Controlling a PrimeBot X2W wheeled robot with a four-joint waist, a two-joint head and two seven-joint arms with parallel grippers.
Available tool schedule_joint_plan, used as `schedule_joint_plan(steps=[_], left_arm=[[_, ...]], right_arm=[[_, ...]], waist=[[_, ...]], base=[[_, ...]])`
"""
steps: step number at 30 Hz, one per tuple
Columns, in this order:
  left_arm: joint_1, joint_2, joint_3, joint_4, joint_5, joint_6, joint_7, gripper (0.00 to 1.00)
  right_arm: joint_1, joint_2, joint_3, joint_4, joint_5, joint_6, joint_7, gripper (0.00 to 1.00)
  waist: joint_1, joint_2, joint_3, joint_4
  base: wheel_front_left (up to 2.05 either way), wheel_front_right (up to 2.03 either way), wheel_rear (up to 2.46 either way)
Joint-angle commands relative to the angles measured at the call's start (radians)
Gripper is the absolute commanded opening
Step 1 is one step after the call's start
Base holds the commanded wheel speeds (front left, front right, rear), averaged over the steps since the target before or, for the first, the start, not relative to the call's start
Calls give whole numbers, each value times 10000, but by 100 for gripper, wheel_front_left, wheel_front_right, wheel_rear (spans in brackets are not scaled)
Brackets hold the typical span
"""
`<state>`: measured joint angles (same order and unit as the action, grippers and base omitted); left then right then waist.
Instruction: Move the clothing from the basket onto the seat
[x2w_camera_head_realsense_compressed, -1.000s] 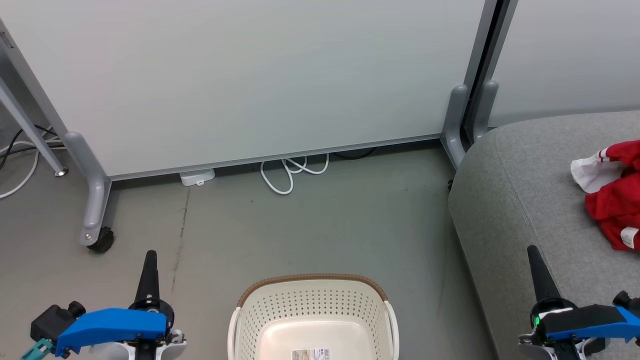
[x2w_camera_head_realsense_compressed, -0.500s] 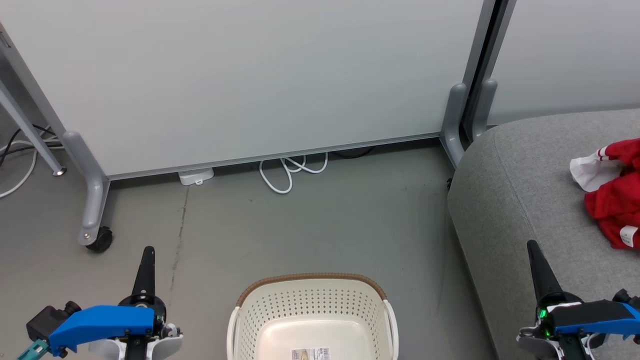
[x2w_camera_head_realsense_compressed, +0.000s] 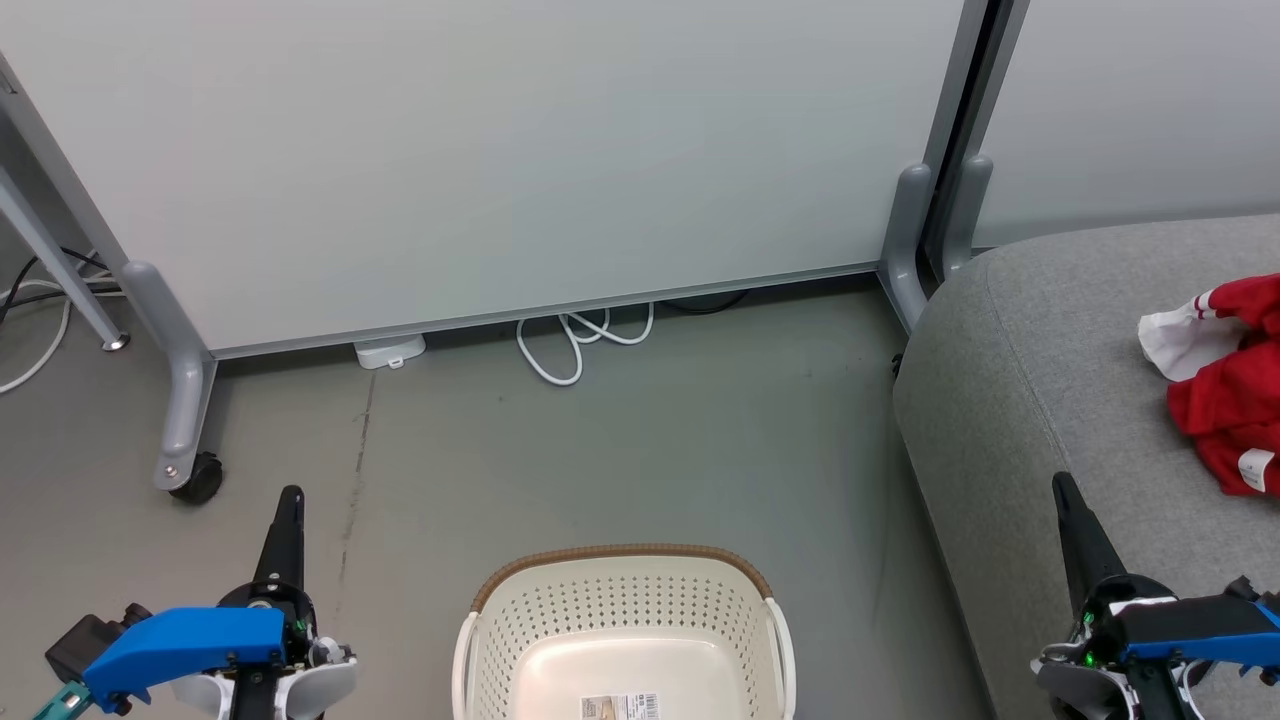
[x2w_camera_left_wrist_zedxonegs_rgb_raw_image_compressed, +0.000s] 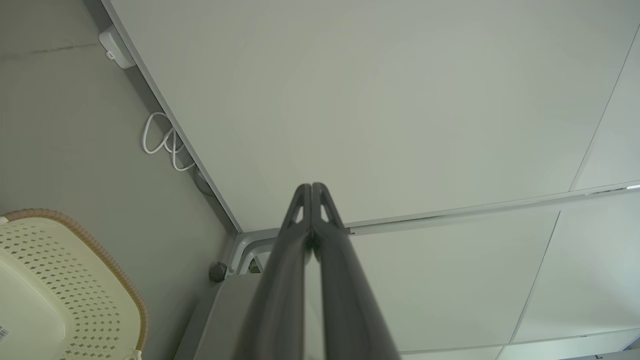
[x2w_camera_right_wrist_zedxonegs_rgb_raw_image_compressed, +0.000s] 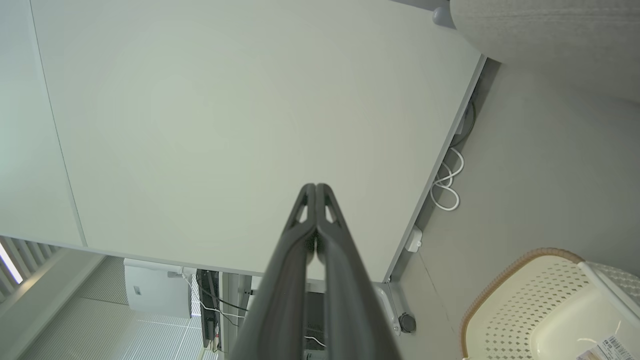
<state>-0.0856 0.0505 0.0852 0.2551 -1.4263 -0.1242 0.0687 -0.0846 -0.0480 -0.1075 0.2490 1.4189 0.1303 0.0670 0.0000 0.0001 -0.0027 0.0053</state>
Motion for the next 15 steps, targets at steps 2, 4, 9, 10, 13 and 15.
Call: schedule_joint_plan(steps=[2, 4, 9, 10, 13, 15], left_arm=[[-194, -2, 77, -88, -223, -86, 63, 0], [-204, -2, 102, -88, -378, -89, 101, 0], [-234, -3, 163, -94, -752, -96, 193, 0], [-241, -3, 175, -96, -820, -97, 205, 0], [-254, -5, 204, -104, -1043, -100, 269, 0], [-246, -4, 222, -107, -1186, -103, 298, 0]], right_arm=[[-177, -37, -33, -61, 255, 7, 83, 0], [-188, -38, -37, -55, 415, 7, 114, 0], [-229, -38, -47, -57, 797, 7, 211, 0], [-228, -38, -50, -58, 872, 7, 226, 0], [-231, -39, -57, -56, 1097, 7, 305, 0], [-235, -37, -60, -55, 1237, 7, 316, 0]], waist=[[0, -1, 4, -3], [0, -1, 8, -8], [0, -1, 20, -18], [0, -1, 22, -20], [0, -1, 29, -26], [0, -1, 33, -30]], base=[[0, 0, 0], [0, 0, 0], [0, 0, 0], [0, 0, 0], [0, 0, 0], [0, 0, 0]])
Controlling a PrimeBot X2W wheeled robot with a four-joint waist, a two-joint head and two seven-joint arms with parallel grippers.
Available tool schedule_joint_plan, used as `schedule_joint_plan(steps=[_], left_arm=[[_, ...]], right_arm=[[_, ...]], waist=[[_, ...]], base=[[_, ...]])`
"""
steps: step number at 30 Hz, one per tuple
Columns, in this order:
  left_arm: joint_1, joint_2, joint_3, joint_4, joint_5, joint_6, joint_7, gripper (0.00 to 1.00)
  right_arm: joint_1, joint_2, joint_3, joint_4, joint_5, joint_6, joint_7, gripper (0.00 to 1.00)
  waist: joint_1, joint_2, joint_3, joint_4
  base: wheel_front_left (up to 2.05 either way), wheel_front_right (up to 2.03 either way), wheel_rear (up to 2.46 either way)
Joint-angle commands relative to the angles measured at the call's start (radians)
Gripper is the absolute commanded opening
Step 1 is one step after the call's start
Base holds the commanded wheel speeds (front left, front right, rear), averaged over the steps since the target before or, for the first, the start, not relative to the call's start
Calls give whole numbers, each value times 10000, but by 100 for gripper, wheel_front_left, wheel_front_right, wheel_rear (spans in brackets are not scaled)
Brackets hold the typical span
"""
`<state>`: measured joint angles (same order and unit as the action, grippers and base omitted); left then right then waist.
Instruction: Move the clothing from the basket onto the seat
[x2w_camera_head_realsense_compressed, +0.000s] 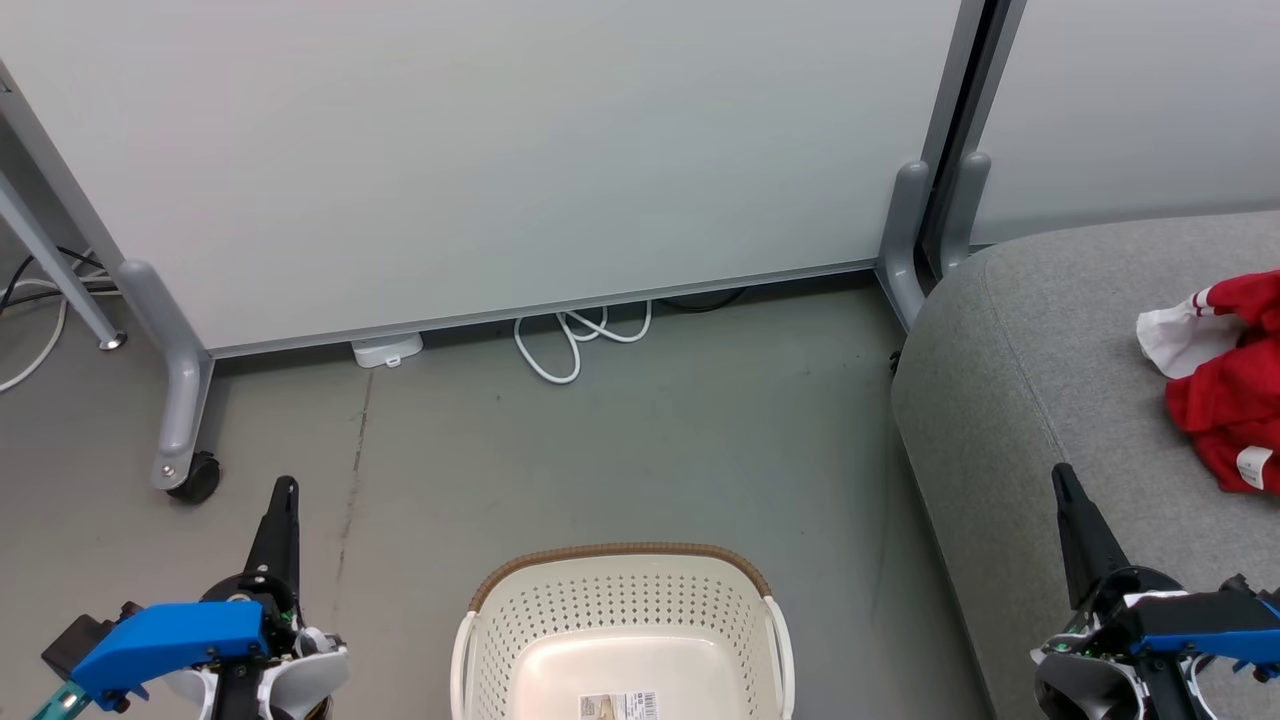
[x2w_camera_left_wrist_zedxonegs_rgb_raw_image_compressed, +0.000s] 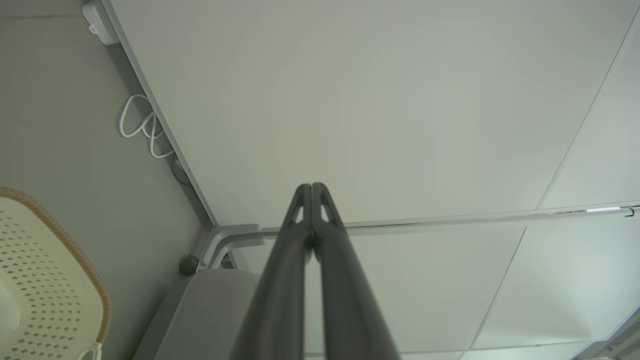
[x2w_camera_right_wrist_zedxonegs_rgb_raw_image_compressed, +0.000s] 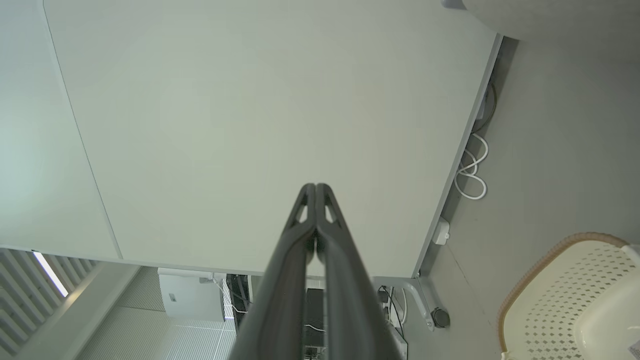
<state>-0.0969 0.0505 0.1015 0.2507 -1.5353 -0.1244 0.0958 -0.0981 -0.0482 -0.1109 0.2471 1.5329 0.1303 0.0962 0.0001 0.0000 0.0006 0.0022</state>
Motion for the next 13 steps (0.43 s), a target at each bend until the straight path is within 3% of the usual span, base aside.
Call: schedule_joint_plan(steps=[1, 13], left_arm=[[-134, -4, 68, -63, -172, -102, 53, 0], [-168, -6, 151, -75, -784, -81, 226, 0]], right_arm=[[-107, -36, -28, -37, 166, 7, 49, 0], [-177, -37, -45, -34, 809, 7, 224, 0]], waist=[[-1, 0, 2, -2], [-1, 0, 25, -22]], base=[[0, 0, 0], [0, 0, 0]])
